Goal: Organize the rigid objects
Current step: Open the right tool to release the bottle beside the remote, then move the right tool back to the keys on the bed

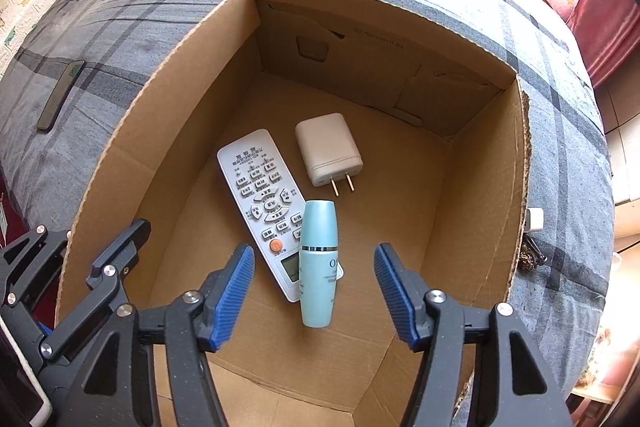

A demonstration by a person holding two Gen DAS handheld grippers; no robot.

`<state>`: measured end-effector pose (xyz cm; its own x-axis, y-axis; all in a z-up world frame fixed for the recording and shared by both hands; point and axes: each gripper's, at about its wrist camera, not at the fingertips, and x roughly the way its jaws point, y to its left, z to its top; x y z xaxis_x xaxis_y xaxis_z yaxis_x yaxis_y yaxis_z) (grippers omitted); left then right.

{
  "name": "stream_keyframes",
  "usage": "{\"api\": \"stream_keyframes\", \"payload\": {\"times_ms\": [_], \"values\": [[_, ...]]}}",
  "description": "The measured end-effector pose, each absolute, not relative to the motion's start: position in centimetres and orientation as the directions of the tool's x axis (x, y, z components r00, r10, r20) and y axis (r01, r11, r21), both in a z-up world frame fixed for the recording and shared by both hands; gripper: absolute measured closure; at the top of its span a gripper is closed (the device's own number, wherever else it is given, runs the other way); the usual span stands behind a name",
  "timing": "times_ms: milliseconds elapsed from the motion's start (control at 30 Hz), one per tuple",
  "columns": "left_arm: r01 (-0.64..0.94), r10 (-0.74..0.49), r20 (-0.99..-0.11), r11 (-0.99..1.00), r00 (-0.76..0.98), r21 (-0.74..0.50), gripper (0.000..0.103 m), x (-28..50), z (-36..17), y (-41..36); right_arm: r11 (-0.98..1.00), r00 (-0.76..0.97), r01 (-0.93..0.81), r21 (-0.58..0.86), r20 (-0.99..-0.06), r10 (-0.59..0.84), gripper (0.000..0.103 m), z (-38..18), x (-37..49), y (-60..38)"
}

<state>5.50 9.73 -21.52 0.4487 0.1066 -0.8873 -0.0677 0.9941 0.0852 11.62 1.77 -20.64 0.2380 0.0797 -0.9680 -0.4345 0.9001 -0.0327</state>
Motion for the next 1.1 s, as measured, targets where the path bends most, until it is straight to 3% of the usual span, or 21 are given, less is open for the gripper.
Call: {"api": "stream_keyframes", "payload": {"times_ms": [333,467,1100], "values": [[-0.07,0.107,-0.887,0.994,0.45,0.085,0.088,5.5,-21.5,9.6,0.911,0.305,-0.412,-0.023,-0.946,0.114,0.005,-17.3,11.4,1.0],[-0.071,0.105,-0.888,0.994,0.448,0.082,0.088,5.5,-21.6,9.7,0.916,0.334,-0.398,-0.046,-0.938,0.098,0.001,-16.3,11.3,0.5],[-0.069,0.108,-0.888,0.994,0.447,0.087,0.088,5.6,-21.6,9.7,0.953,0.393,-0.301,-0.043,-0.916,0.083,0.0,-12.7,12.1,-4.7]]}}
